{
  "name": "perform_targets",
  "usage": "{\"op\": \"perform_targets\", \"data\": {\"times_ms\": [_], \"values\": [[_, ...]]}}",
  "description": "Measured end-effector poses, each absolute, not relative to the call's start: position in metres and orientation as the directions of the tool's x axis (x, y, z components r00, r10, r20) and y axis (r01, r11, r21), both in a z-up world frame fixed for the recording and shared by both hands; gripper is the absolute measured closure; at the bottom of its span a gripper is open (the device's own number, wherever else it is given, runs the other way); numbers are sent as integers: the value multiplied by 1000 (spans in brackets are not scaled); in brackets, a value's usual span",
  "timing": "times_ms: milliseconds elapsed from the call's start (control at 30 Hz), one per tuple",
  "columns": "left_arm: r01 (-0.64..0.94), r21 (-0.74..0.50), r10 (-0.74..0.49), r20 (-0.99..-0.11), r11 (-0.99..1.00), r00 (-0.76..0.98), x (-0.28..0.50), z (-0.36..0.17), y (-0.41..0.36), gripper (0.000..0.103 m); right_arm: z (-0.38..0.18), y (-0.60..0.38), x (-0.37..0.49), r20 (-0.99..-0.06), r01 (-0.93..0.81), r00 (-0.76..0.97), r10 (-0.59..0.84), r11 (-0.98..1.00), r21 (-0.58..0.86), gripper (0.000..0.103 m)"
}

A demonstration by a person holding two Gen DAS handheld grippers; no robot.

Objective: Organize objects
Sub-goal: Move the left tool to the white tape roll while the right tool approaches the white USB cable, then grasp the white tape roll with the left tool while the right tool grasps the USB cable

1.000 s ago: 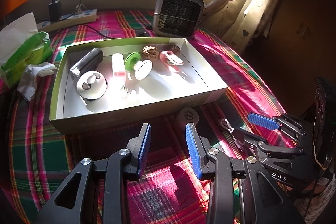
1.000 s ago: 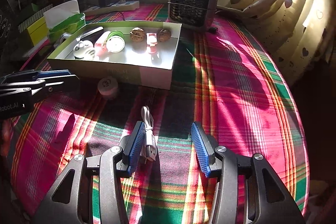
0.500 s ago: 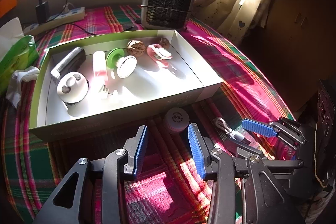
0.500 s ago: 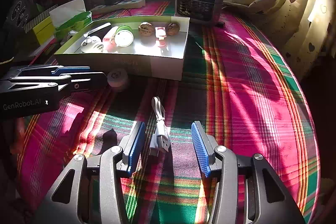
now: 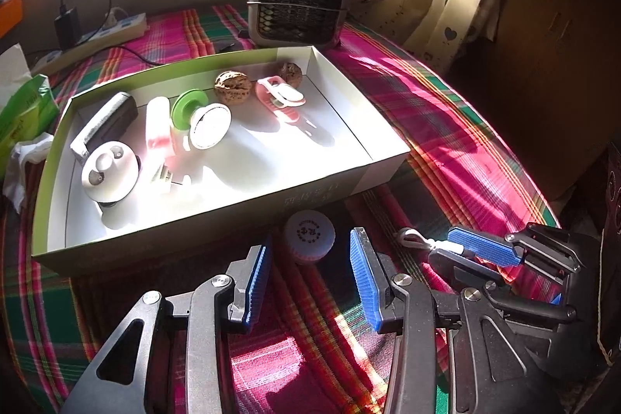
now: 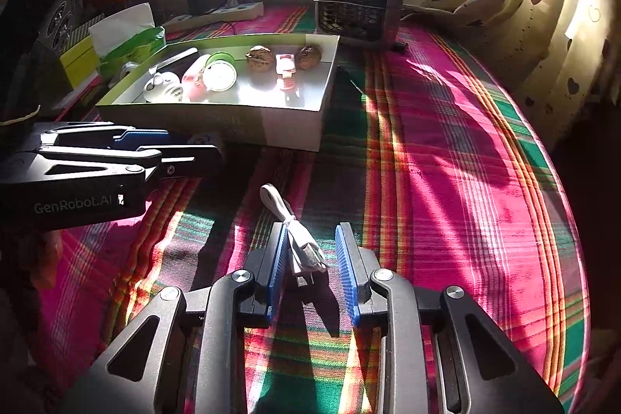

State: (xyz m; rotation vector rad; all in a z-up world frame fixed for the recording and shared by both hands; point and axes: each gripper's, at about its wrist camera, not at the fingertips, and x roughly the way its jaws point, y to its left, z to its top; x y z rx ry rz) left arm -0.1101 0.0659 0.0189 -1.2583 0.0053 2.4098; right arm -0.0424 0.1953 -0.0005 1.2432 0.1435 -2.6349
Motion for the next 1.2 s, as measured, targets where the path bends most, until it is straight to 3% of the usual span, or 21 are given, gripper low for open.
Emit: {"op": "perform_targets", "data": {"times_ms": [500,733,1200], "values": [[-325,-148,308,-795,-934,-522,-114,15,76,65,0,200,-42,-770,259,-611,-184,-966,25,83],[-306,-118,274,-797,-945,-538,-115,15,77,77,0,200,-42,-770,258,-611,-184,-966,26,83],[-307,-113,271,-796,-945,-542,-113,15,77,77,-1,199,-42,-770,262,-609,-189,-965,29,83]]}}
